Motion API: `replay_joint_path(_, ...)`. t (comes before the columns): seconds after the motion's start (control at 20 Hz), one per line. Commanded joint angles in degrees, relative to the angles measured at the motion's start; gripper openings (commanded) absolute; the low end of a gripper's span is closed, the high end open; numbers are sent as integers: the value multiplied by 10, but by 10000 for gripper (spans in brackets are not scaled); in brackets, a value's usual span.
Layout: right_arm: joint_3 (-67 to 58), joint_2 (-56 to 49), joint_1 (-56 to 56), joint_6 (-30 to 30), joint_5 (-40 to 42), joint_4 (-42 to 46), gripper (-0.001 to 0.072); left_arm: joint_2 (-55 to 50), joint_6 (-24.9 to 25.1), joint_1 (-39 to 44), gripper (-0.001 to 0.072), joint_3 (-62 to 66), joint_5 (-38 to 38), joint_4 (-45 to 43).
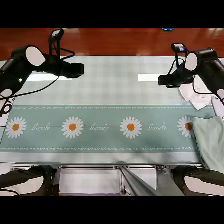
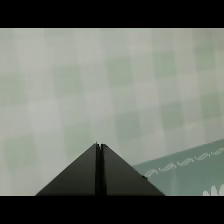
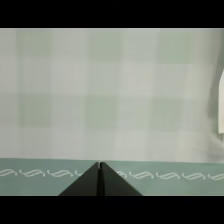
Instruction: Fold the shirts.
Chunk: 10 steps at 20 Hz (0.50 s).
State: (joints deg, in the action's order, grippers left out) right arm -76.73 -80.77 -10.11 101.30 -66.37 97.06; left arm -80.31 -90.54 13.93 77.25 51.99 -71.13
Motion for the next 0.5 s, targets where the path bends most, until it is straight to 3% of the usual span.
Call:
replay_joint_path(0.0,0,0,-1,0,63,23,29,-9,0,0,28,0,-101,0)
replay_joint_path(0.05,0,0,-1,0,89,25,31,-9,0,-2,74,1,-127,0)
replay_joint_path(0.1,0,0,1,0,115,42,118,-9,0,-7,222,1,-150,-1)
replay_joint_path(0.15,-1,0,4,3,134,61,383,-9,0,-15,517,1,-166,0)
replay_joint_path(0.25,-2,0,15,26,168,119,418,-7,0,-49,508,2,-155,-8)
replay_joint_path(0.4,-5,-7,87,44,184,159,418,-5,1,-122,508,-2,-48,-7)
replay_joint_path(0.45,-5,-16,121,50,184,156,418,1,23,-139,507,-17,-21,-4)
